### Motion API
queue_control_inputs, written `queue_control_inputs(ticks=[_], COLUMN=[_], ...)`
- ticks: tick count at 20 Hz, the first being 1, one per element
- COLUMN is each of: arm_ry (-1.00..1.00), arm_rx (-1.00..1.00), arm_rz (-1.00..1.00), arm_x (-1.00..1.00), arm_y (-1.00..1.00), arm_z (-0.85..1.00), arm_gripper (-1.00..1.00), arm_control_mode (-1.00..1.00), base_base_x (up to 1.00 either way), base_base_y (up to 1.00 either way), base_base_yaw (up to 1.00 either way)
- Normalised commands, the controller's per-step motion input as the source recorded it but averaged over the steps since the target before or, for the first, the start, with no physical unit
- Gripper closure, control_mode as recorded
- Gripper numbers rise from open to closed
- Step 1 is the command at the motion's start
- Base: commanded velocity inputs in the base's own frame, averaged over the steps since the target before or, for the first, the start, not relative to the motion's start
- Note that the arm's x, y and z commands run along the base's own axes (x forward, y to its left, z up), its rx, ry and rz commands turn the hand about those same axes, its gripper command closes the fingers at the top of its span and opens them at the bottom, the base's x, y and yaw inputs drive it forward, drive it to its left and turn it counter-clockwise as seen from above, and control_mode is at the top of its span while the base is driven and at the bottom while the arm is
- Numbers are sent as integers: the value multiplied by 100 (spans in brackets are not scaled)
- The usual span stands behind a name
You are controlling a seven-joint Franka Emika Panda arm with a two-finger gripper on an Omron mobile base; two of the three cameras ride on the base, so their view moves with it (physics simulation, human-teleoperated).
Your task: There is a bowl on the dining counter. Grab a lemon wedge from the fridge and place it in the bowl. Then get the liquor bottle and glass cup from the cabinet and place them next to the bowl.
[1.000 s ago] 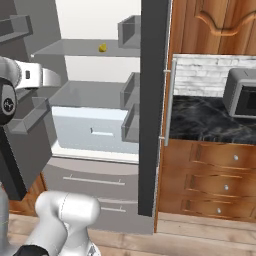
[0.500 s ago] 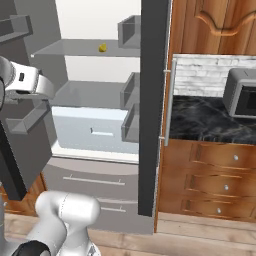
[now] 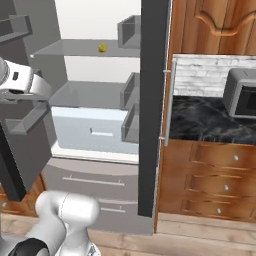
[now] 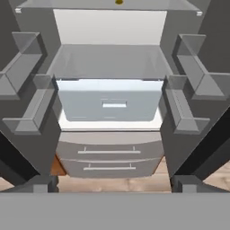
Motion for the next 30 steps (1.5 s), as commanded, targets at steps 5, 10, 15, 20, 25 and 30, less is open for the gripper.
queue_control_inputs(ticks=[5,10,15,20,25,30], arm_ry=[0,0,0,-20,-25,-2], arm_rx=[0,0,0,0,0,0], arm_rz=[0,0,0,0,0,0], arm_x=[0,0,0,0,22,80], arm_y=[0,0,0,0,0,0], arm_z=[0,0,0,39,53,6], arm_gripper=[-100,-100,-100,-100,-100,-100], arm_control_mode=[100,100,100,-100,-100,-100], base_base_x=[71,85,66,4,0,0], base_base_y=[24,9,6,1,0,0], base_base_yaw=[-4,-2,0,0,0,0])
